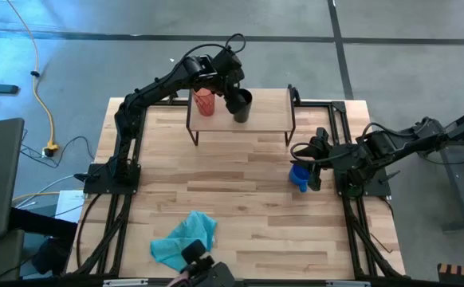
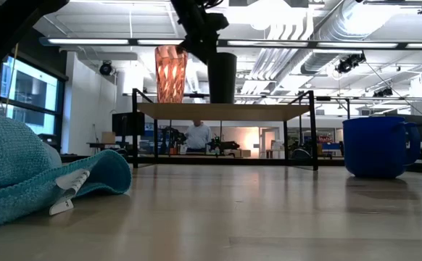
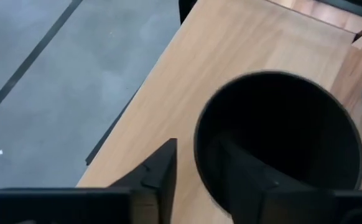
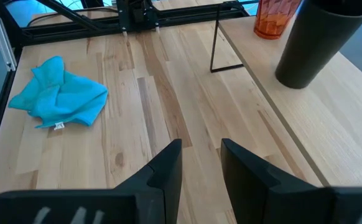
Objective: Stack small to large cups/mugs on shelf
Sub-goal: Put the black cup on the shelf
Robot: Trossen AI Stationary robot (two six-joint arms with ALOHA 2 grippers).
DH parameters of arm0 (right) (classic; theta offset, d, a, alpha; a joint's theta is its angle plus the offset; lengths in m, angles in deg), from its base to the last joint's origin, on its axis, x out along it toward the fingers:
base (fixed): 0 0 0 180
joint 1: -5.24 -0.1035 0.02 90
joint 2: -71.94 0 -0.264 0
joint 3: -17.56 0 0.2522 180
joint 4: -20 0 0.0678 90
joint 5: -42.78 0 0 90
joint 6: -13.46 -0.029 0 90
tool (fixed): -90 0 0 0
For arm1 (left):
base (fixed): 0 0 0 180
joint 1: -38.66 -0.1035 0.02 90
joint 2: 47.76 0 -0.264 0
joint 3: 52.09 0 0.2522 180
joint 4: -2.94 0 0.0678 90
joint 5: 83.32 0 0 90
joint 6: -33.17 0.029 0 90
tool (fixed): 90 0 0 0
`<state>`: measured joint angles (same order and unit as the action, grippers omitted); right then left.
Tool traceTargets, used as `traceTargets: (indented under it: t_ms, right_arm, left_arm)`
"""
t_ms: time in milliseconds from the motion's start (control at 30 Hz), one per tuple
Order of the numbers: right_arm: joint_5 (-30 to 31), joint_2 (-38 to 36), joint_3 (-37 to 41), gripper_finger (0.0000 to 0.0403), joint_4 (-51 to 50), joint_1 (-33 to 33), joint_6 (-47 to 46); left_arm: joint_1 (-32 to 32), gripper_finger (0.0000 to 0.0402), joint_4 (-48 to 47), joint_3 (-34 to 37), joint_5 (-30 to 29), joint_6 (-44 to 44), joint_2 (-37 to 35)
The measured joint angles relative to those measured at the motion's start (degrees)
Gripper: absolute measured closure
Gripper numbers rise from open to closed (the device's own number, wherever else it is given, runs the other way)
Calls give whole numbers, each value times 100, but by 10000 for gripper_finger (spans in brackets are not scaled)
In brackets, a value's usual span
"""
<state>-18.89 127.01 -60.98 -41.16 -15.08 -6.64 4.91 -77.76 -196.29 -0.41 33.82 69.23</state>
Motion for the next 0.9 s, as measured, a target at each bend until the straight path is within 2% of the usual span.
traceTargets:
  t_ms: [200,533,900]
  right_arm:
    - [-1,-2,0,300,2,0,0]
    - [-1,-2,0,300,2,0,-87]
    - [-1,-2,0,300,4,0,-109]
  left_arm:
    - [1,265,-52,0,-97,-3,0]
    - [2,264,-24,0,-408,-89,0]
    - [0,264,119,0,-432,-199,0]
